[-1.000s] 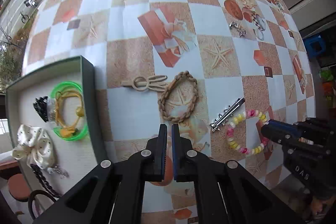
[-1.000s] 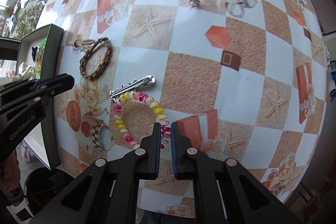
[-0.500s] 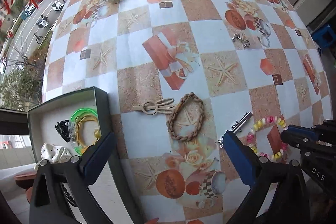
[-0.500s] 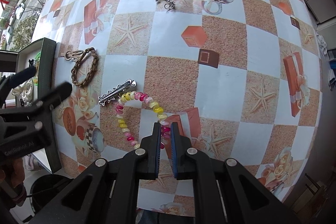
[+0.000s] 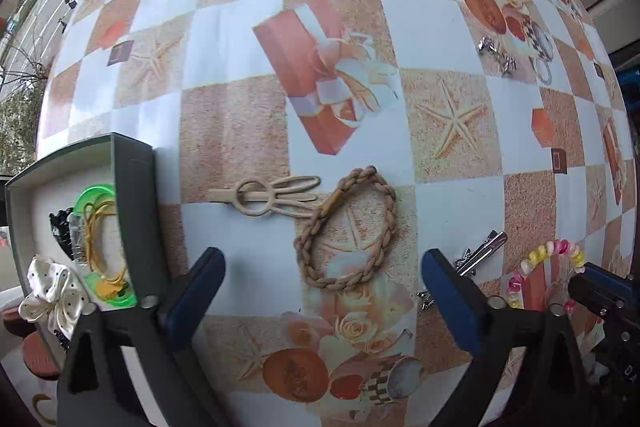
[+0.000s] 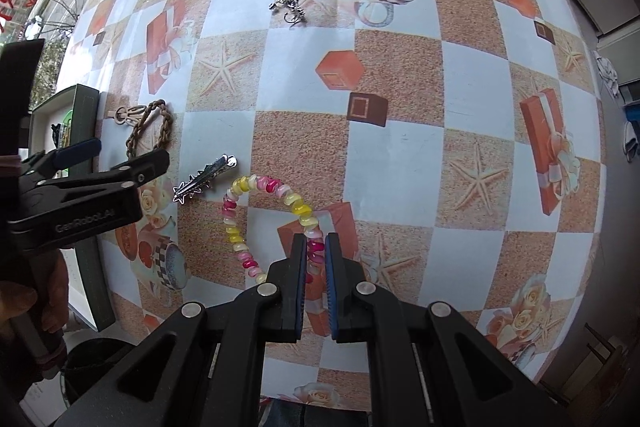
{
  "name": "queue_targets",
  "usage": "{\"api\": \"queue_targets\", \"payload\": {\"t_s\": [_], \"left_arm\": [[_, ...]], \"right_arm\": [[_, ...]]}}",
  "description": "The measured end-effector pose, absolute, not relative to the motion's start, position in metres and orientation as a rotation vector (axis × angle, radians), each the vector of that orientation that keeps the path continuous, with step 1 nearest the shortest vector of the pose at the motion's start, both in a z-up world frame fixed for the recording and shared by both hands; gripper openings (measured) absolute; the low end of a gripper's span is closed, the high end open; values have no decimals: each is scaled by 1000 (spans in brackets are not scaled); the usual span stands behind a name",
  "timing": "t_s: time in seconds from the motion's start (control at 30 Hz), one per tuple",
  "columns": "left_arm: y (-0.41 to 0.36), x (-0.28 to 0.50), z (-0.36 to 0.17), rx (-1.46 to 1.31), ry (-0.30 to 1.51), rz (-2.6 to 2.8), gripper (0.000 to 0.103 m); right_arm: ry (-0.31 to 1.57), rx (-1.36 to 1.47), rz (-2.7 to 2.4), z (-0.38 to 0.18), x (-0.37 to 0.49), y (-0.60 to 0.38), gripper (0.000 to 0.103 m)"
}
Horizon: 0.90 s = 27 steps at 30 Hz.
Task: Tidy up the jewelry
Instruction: 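Carry the braided hair tie and beaded bracelet over the white box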
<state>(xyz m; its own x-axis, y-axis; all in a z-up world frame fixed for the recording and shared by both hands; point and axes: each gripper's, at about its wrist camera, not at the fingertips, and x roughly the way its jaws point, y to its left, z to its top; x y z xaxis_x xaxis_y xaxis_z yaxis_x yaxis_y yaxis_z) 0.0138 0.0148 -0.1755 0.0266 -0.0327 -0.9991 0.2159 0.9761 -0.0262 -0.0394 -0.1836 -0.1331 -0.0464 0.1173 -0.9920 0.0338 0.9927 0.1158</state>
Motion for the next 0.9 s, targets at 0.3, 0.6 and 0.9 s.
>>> {"api": "queue_targets", "payload": {"t_s": [0.3, 0.6, 0.9], "left_arm": [[2, 19, -179, 139, 1530, -211, 90], [-5, 39, -164, 151, 1503, -259, 15], [6, 38, -128, 39, 1438, -298, 14]], "right_arm": [[1625, 112, 64, -133, -45, -189, 10], [1621, 111, 62, -137, -42, -177, 9], [1583, 122, 56, -120, -27, -179, 10]]}}
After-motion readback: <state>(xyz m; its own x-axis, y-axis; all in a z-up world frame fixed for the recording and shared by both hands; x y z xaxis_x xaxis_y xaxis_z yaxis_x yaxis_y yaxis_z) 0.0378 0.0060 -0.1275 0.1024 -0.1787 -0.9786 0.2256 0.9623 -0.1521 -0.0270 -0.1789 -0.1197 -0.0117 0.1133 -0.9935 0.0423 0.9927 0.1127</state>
